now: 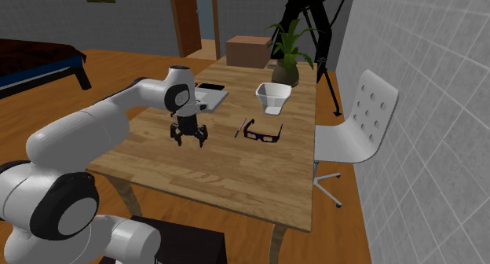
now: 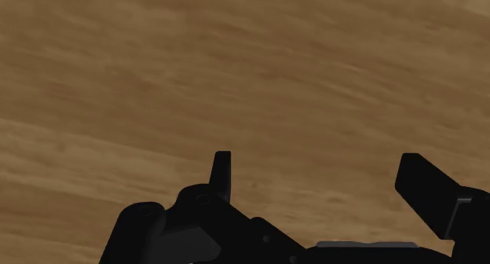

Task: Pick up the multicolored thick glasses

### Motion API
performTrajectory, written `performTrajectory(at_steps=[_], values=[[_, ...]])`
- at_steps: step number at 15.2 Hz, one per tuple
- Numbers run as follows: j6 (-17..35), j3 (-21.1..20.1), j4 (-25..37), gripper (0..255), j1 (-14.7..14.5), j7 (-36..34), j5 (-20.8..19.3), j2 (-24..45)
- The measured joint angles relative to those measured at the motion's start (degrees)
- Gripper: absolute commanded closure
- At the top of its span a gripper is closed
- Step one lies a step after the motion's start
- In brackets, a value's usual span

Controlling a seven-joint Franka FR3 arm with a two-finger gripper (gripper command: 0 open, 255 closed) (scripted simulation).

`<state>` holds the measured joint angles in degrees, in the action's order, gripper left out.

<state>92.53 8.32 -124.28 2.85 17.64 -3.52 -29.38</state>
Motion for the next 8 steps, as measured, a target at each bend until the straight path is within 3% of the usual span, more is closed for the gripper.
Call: performTrajectory(at_steps=[8], values=[[-0.8, 6.2, 15.5, 0, 1.7, 7.9, -0.4, 14.8]])
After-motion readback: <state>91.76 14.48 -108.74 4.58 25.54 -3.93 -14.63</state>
